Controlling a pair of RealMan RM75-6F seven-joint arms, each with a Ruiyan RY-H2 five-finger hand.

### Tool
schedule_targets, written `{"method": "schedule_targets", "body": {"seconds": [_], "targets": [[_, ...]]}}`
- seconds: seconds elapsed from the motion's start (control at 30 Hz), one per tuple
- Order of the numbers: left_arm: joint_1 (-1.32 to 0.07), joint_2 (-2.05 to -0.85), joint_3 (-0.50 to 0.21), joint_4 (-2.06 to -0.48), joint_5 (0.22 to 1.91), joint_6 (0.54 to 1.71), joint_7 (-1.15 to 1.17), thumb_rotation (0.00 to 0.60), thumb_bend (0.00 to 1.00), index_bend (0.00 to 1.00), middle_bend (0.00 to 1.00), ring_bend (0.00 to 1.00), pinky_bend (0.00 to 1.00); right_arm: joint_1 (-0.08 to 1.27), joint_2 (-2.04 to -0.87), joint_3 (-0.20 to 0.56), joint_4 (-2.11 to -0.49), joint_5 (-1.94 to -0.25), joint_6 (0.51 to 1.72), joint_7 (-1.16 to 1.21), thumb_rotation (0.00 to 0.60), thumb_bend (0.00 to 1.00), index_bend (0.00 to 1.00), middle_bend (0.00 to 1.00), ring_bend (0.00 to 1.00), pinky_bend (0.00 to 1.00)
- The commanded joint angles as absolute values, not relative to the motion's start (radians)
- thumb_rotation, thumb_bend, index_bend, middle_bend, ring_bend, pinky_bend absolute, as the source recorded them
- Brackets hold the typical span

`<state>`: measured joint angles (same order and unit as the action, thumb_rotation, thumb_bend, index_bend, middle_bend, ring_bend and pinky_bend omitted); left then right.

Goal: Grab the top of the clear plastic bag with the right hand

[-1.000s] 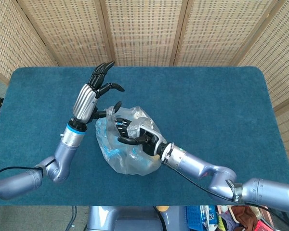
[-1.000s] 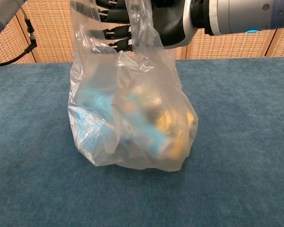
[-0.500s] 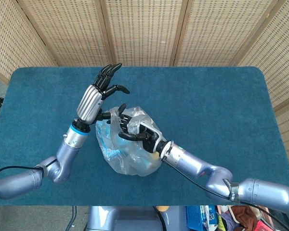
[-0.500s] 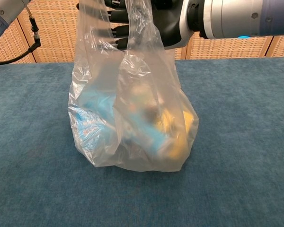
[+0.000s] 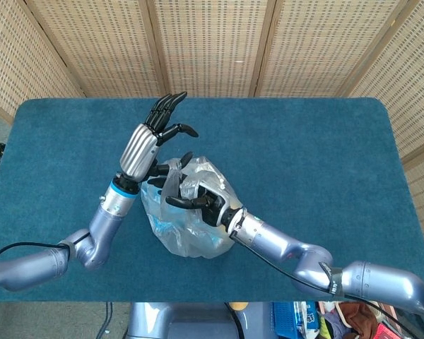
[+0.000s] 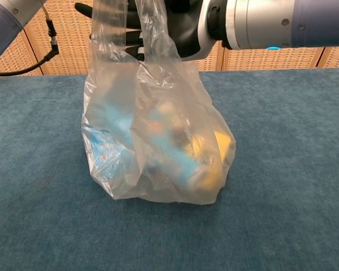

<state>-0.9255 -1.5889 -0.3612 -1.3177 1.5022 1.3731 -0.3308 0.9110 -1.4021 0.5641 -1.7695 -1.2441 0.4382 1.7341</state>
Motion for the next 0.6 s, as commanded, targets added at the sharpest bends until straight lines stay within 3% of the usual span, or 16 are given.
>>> {"method": "schedule_targets", "body": {"seconds": [0.03, 0.6], "targets": [[-0.93, -1.592, -0.364, -1.321, 1.496, 1.365, -0.325, 0.6, 0.38, 0.39, 0.0, 0.0, 0.0, 0.913, -1.412, 0.57, -1.767, -1.244, 0.433, 1.736, 0.6, 0.28, 0.2, 0.25, 0.1, 0.0], [-0.931, -1.625, -0.36, -1.335, 1.452, 1.326, -0.335, 0.6, 0.38, 0.38, 0.0, 0.0, 0.0, 0.915, -1.456, 0.612, -1.738, -1.223, 0.413, 1.713, 0.6, 0.29, 0.2, 0.25, 0.1, 0.01]]}}
